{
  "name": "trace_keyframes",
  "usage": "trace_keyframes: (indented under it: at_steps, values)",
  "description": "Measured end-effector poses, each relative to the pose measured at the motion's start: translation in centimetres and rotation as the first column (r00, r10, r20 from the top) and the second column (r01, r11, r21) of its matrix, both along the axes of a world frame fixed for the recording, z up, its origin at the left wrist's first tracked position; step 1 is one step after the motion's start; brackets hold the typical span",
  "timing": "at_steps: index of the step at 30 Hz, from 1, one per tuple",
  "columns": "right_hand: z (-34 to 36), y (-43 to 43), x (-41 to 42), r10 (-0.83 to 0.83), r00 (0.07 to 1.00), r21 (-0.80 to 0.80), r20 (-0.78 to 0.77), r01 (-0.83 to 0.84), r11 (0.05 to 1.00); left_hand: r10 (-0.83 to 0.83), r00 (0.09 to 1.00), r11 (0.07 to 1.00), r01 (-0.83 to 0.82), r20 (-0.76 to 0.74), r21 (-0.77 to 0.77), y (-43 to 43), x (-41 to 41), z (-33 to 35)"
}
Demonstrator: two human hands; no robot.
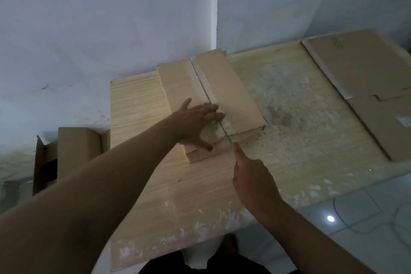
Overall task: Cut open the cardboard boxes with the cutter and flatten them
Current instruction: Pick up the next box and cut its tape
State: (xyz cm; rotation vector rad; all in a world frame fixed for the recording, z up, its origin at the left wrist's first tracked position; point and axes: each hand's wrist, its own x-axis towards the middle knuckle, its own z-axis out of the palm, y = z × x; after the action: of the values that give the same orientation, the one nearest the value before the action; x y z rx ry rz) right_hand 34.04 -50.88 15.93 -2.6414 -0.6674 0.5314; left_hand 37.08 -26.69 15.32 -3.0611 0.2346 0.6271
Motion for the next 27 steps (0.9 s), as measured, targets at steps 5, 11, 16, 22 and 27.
trace_keyframes:
  at_steps: [5, 11, 16, 22, 27]
  values:
    - [-0.1, 0.1, 0.4, -0.067, 0.996, 0.062, -0.058, 0.07, 0.996, -0.123, 0.981, 0.984, 0.139, -0.148, 0.107, 1.4, 2.2, 2.5]
    - [0.5, -0.8, 3.5, -0.06, 0.964, 0.263, -0.258, 0.129, 0.956, -0.195, 0.956, 0.94, 0.246, -0.218, 0.236, 0.2, 4.3, 3.4]
    - [0.3, -2.6, 7.7, 0.006, 0.614, 0.337, -0.79, 0.426, 0.839, -0.195, 0.955, 0.934, 0.25, -0.223, 0.254, -0.8, 5.2, 4.0]
    - [-0.1, -3.2, 7.6, 0.071, 0.68, 0.439, -0.729, 0.385, 0.812, -0.178, 0.957, 0.936, 0.236, -0.228, 0.261, -1.4, 5.7, 4.6]
    - [-0.4, -2.7, 7.1, 0.049, 0.894, 0.492, -0.446, 0.199, 0.847, -0.149, 0.965, 0.946, 0.203, -0.217, 0.252, -1.2, 5.6, 5.2]
